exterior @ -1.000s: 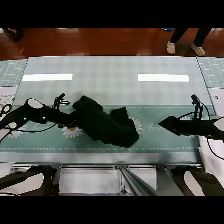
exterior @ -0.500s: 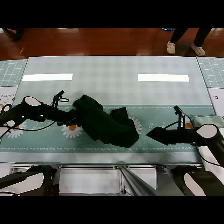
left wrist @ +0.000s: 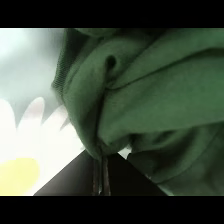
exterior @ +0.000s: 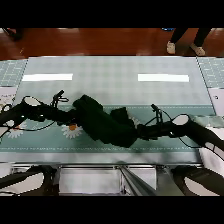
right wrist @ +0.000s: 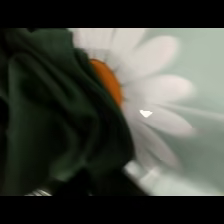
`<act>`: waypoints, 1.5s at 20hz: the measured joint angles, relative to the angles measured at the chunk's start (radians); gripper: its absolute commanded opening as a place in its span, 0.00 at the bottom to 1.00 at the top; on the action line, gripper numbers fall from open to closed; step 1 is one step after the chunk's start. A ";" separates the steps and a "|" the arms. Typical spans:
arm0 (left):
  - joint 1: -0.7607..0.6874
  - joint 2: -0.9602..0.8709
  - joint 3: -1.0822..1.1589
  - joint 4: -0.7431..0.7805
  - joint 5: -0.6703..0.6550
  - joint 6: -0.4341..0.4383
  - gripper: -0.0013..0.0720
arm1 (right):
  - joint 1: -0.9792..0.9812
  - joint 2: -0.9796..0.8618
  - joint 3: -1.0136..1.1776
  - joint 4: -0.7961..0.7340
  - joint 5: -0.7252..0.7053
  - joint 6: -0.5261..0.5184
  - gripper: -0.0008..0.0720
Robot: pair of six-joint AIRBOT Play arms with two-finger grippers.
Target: Fold the shirts.
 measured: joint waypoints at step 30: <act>0.272 0.681 1.085 0.089 -0.191 -0.093 0.04 | -0.247 0.658 1.204 -0.919 0.678 0.360 0.04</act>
